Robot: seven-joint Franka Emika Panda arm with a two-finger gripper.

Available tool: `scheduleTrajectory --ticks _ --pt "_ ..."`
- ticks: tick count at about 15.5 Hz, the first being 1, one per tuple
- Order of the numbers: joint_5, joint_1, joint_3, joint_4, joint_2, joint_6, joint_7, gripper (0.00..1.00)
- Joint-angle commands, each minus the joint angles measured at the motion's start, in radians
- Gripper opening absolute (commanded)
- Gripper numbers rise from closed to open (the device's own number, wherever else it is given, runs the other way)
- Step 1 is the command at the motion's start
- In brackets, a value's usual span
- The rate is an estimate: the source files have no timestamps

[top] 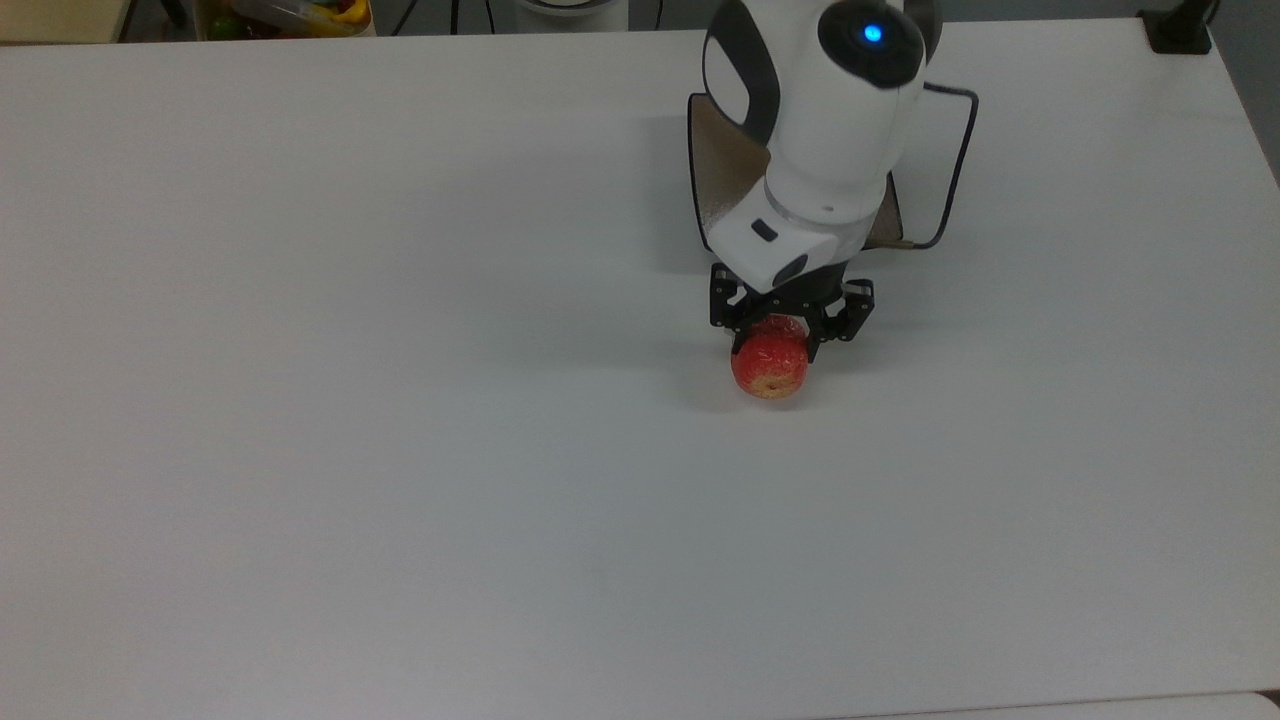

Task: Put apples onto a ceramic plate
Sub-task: 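Lift the held apple and carry it over the brown plate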

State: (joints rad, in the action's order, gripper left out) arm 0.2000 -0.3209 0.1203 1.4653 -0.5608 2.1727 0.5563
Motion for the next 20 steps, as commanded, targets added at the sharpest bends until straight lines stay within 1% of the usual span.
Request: scheduleTrajectory --ticks 1,4,6,8,10,11,14,17,20 --pt "0.006 0.016 0.005 0.11 0.159 0.001 0.017 0.4" --pt "-0.001 0.014 0.007 0.217 0.267 -0.004 0.005 0.42" --pt "-0.002 0.01 0.022 0.292 0.33 -0.011 -0.024 0.43" --pt "-0.005 0.008 0.041 0.334 0.37 -0.046 -0.052 0.43" --pt "-0.008 0.003 0.05 0.345 0.387 -0.109 -0.075 0.44" --pt "-0.011 0.002 0.055 0.345 0.392 -0.135 -0.081 0.46" --pt "-0.013 0.002 0.065 0.346 0.391 -0.166 -0.095 0.49" --pt "-0.013 0.0 0.07 0.348 0.389 -0.195 -0.113 0.49" --pt "-0.013 0.0 0.091 0.359 0.389 -0.237 -0.131 0.49"
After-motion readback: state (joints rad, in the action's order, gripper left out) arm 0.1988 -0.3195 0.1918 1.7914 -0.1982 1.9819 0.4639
